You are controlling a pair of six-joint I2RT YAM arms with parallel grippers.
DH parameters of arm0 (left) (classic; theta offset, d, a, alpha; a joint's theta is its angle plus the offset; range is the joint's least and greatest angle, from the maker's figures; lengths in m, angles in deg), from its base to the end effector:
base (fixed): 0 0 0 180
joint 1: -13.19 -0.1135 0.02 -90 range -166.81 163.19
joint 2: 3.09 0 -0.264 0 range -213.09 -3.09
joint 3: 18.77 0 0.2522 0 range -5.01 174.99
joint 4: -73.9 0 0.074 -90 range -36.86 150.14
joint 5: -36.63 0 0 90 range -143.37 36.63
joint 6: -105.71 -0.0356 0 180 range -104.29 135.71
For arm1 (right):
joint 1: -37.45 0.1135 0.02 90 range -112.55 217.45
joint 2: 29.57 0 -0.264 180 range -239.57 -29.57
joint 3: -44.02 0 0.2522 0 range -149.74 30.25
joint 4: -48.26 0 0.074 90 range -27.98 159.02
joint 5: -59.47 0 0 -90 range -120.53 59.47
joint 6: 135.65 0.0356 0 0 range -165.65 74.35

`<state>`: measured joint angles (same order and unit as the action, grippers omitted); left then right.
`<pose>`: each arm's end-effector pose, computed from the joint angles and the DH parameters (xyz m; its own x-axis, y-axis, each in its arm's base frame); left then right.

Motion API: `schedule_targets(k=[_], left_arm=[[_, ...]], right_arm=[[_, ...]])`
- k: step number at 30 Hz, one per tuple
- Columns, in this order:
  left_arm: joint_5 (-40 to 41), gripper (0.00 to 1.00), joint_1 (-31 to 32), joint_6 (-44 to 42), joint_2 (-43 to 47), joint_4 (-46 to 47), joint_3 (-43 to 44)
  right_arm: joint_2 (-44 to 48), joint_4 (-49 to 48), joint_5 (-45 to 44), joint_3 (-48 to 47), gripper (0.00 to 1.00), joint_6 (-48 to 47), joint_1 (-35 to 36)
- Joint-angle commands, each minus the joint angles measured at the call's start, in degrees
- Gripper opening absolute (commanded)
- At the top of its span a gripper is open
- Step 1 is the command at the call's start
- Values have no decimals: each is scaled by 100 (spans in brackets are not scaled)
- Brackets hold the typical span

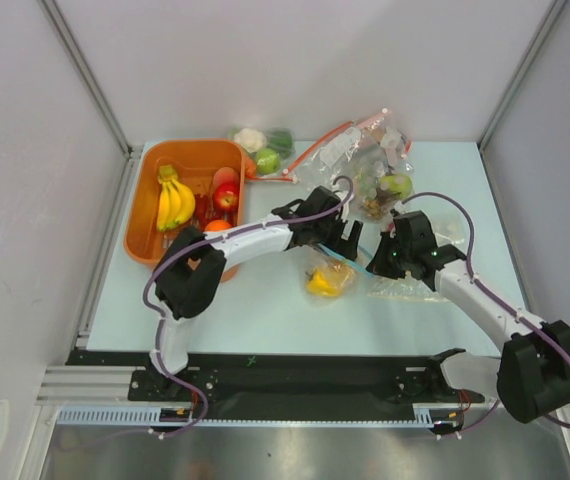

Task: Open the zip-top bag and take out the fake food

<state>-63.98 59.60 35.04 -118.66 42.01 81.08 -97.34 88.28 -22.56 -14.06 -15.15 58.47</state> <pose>0.3057 -0.3306 0.2028 -0.7445 0.3102 -0.5912 0.5840 0.7317 -0.3515 0.2217 0.0905 0.2321 -0.8363 0.2171 -0.5035 -0.0168 0.9077 0.4193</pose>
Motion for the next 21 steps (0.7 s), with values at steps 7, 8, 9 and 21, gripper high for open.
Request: schedule_targets(k=[7,8,9,21], left_arm=[[867,95,140,-483,-546,-612,980],[929,95,157,-500,-476,-674,963],[1016,95,158,-501,-388,-657,893],[894,97,140,-386,421,108,-206]], right_arm=[[-536,72,-40,19,0,-62,-133],[-518,107,-58,2,0,-62,-176],[-483,151,-102,11,0,-44,-185],[246,406,-339,-112,0,167,-563]])
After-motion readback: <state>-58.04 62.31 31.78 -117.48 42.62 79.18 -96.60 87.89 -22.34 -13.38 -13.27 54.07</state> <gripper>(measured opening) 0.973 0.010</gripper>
